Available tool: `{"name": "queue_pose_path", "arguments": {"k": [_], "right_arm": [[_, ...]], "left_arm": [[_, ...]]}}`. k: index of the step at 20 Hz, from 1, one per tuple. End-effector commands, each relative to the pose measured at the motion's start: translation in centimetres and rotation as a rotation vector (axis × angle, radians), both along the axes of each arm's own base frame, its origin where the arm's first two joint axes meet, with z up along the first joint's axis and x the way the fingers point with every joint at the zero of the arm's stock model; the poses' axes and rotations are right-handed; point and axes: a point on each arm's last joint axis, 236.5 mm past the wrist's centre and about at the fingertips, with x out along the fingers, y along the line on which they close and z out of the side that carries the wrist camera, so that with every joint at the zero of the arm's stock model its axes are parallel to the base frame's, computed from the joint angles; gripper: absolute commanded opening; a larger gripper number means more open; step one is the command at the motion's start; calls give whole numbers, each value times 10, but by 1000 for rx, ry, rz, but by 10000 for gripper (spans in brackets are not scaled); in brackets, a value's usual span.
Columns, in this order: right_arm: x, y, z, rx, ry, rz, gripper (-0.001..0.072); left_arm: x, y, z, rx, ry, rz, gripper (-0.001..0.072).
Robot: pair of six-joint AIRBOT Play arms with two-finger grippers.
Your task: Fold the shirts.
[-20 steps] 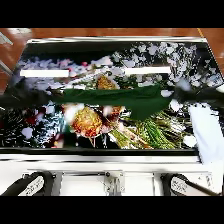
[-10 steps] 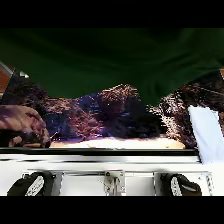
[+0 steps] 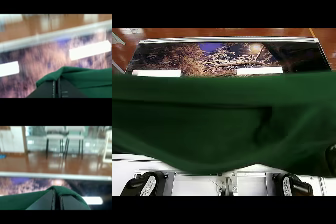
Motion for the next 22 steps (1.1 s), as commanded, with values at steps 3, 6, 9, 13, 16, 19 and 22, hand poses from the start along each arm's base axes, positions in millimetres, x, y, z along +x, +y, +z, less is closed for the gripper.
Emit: {"name": "queue_pose_path", "arguments": {"k": [3,6,9,13,16,19,22], "right_arm": [[65,4,-118,156,479,131,80],[133,-15,-225,322,737,129,80],[216,-23,-311,264,771,146,80],[326,-10,-370,227,613,80,81],[377,-13,-380,239,436,-11,81],[396,-17,-403,225,392,-58,80],[395,-14,-438,254,469,-62,81]], "left_arm": [[51,22,-122,-77,379,43,39],[114,43,-200,-138,522,93,39],[174,41,-290,-241,725,95,39],[265,31,-372,-249,759,84,40],[325,39,-401,-287,677,130,40],[365,42,-421,-352,615,161,40],[377,40,-444,-393,633,174,40]]}}
